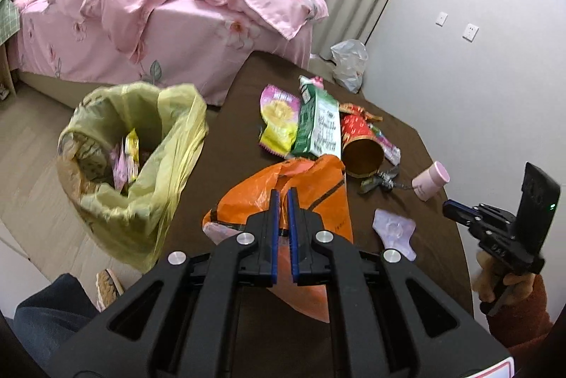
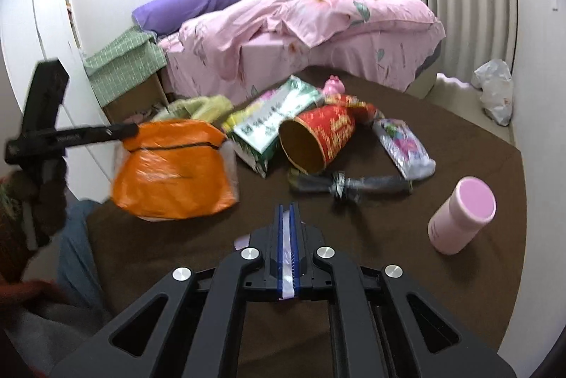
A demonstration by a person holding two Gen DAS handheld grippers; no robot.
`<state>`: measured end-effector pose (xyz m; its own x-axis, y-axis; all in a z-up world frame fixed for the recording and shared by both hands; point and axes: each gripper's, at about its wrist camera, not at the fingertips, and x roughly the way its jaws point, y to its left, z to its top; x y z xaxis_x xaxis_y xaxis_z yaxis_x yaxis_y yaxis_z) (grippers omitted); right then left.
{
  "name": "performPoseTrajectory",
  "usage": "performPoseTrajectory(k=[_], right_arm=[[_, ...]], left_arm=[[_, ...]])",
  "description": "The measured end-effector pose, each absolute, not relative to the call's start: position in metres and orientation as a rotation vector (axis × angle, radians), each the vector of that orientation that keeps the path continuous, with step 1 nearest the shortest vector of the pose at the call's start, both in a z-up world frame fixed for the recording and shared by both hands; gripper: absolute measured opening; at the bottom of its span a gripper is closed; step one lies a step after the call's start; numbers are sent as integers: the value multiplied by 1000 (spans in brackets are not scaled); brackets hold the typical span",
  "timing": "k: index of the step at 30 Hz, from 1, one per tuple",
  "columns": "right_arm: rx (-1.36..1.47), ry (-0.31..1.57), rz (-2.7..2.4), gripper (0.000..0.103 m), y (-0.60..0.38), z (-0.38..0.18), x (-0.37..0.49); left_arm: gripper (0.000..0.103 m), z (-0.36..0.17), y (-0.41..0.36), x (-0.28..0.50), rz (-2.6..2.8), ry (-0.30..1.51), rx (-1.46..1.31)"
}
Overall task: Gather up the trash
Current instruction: 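Lift the orange bag with the left tool while the right tool lifts the clear wrapper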
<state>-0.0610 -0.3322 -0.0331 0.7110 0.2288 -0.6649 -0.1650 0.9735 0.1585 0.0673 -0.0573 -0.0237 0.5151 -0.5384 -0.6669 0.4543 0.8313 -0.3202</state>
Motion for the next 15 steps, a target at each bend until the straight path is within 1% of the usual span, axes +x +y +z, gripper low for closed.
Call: performPoseTrajectory(k=[1, 2, 3, 4, 9, 10, 13, 15], right_arm=[[89, 756, 221, 23, -332, -38, -62], [95, 771, 222, 50, -332, -43, -62], [109, 807, 226, 63, -334, -54, -63], [117, 826, 226, 68, -335, -62, -64], [119, 900, 203, 68, -335, -91, -63], [108, 916, 215, 68, -331, -97, -61], [-4, 906, 203, 68, -314, -102, -53], [-21, 904, 205, 69, -309, -104, -46]], left_arm=[[5, -29, -57, 67, -597, 852, -105], [5, -34, -56, 67, -596, 863, -98], [5, -41, -56, 67, -595, 879, -93], [5, -45, -56, 67, -598, 888, -93], [10, -66, -59, 71, -588, 930, -86], [13, -68, -60, 71, -585, 932, -83], [16, -69, -61, 71, -578, 932, -74], [19, -69, -61, 70, -570, 930, -64]])
